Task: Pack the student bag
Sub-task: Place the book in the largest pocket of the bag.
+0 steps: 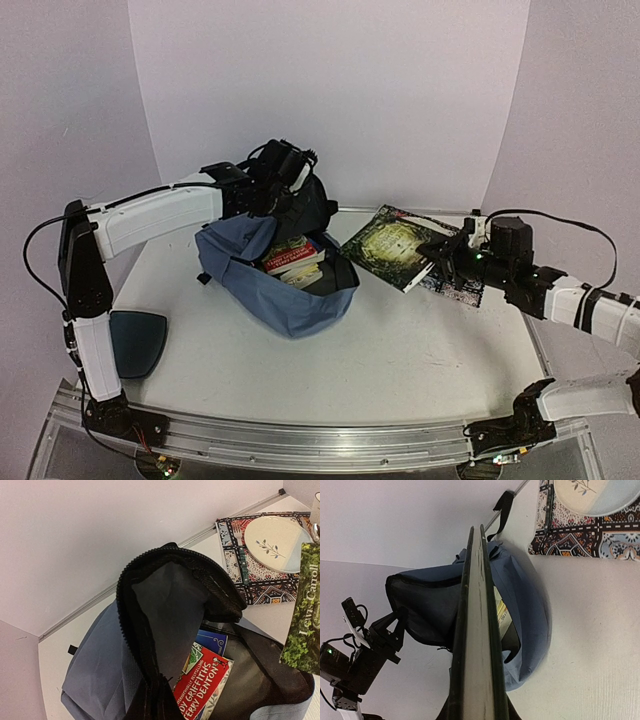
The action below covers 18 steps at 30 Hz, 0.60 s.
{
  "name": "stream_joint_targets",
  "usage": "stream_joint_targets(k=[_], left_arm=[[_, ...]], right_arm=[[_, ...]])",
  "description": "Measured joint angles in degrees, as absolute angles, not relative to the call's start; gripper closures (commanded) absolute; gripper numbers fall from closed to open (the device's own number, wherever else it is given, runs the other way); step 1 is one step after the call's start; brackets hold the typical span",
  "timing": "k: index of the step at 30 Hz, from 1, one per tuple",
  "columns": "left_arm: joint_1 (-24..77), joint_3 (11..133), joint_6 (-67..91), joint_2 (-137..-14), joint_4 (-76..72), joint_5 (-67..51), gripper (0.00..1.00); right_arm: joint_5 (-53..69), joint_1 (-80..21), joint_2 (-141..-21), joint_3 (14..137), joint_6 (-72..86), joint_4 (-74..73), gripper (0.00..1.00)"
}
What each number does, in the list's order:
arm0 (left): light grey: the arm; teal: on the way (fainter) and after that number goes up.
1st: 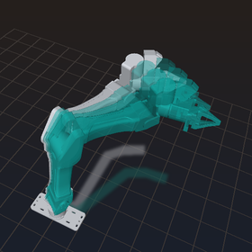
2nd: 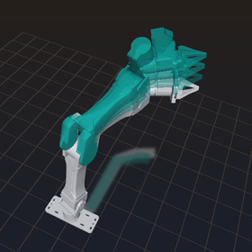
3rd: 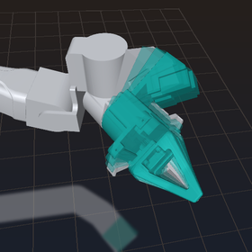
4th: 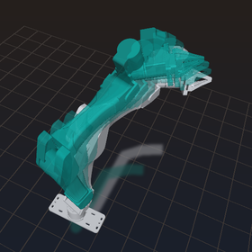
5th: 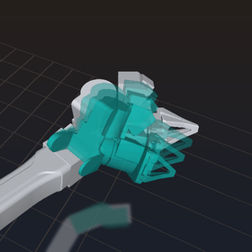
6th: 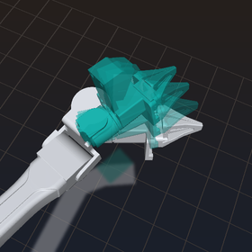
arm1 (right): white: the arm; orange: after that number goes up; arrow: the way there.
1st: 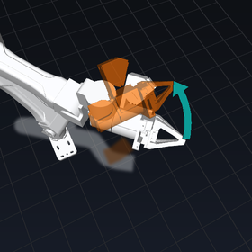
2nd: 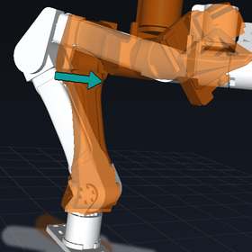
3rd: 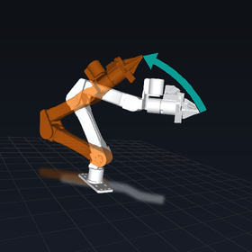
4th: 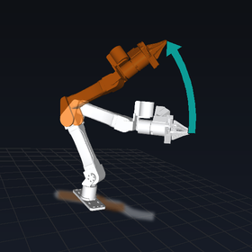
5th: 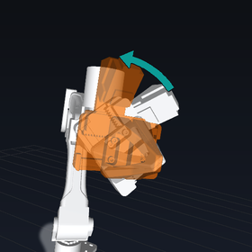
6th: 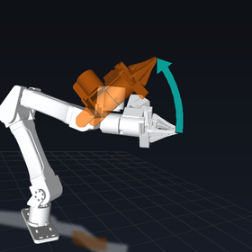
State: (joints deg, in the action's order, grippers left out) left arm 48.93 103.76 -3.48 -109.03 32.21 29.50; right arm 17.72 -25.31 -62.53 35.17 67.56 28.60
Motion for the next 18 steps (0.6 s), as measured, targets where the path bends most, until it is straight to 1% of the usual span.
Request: stream_joint_targets(k=[4, 9, 13, 18], left_arm=[[48.93, 104.02, -2.35, -109.06, 33.11, 27.16, 1.0], [48.93, 104.12, -0.6, -109.01, 33.33, 24.48, 1.0], [48.93, 104.14, 0.66, -108.21, 33.95, 22.18, 1.0], [48.9, 104.11, 1.77, -105.96, 34.5, 19.15, 1.0]], right_arm=[[17.43, -28.84, -64.71, 34.41, 70.29, 31.13, 1.0], [17.13, -34.6, -71.79, 35.08, 72.62, 37.43, 1.0], [17.37, -37.19, -78.63, 38.28, 73.8, 40.02, 1.0], [17.55, -37.84, -85.25, 44.41, 75.03, 43.52, 1.0]])
